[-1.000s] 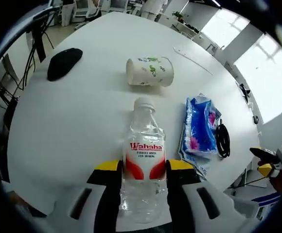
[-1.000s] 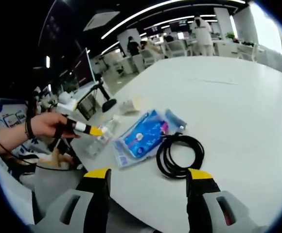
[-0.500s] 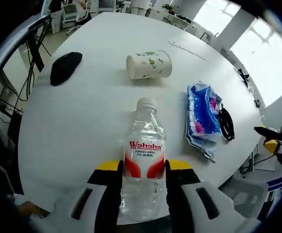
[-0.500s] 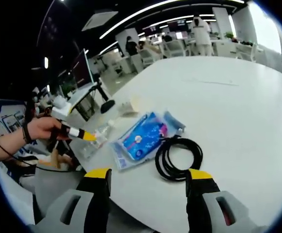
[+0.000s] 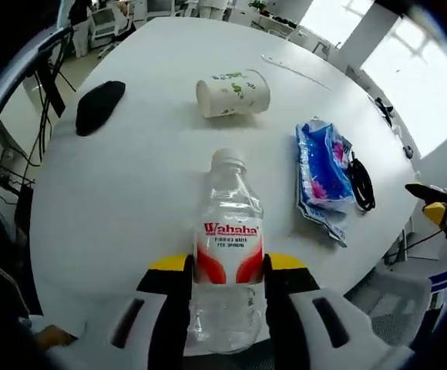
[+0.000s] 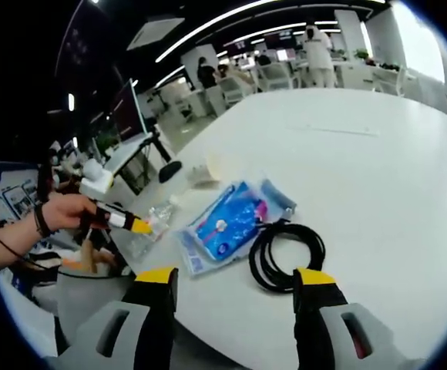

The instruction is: Arrange the tabletop items into an orderly group along one side of the table until the central work area is clear of visible clutter.

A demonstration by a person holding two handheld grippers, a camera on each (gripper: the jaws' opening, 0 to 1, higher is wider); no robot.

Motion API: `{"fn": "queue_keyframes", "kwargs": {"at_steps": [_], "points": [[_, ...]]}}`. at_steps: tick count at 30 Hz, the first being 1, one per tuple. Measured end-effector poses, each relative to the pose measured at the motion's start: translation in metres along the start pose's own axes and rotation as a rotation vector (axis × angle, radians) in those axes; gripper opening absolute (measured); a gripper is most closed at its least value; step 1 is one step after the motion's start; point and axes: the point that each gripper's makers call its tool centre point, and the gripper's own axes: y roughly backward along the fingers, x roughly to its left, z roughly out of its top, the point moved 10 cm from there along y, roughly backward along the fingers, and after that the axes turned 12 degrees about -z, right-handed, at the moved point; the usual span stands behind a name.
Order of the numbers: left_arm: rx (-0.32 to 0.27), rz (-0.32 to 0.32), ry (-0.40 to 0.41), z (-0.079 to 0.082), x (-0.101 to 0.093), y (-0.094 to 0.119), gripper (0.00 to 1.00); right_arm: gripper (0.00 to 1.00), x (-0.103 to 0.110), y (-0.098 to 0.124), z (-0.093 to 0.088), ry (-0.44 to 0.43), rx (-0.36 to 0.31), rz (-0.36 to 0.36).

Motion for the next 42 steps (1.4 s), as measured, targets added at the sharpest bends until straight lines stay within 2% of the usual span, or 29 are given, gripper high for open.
{"fn": "queue_keyframes", "kwargs": {"at_steps": [4,8,13,22,27,29,42], "points": [[-0.010,-0.002,-0.009,0.003,0.000,-0.003,0.37,0.61,0.000,0.003,-0.003,0.002,0.008,-0.006],[-0.018,0.006,-0.086,0.009,-0.002,-0.007,0.38,0.61,-0.002,0.004,-0.004,0.004,0.015,-0.011],[-0.015,0.002,-0.087,0.012,-0.001,-0.013,0.43,0.61,-0.002,0.005,-0.005,0.001,0.019,-0.017],[0.001,0.008,-0.089,0.018,0.005,-0.021,0.42,0.61,-0.001,0.005,-0.006,0.001,0.027,-0.021],[-0.024,0.014,-0.060,0.019,0.005,-0.020,0.40,0.61,-0.003,0.005,-0.007,-0.003,0.030,-0.026],[-0.050,0.011,-0.066,0.020,0.003,-0.019,0.38,0.61,-0.003,0.005,-0.007,-0.004,0.031,-0.026],[-0.089,-0.012,-0.049,0.016,-0.002,-0.017,0.37,0.61,-0.003,0.003,-0.009,-0.014,0.033,-0.027]]}}
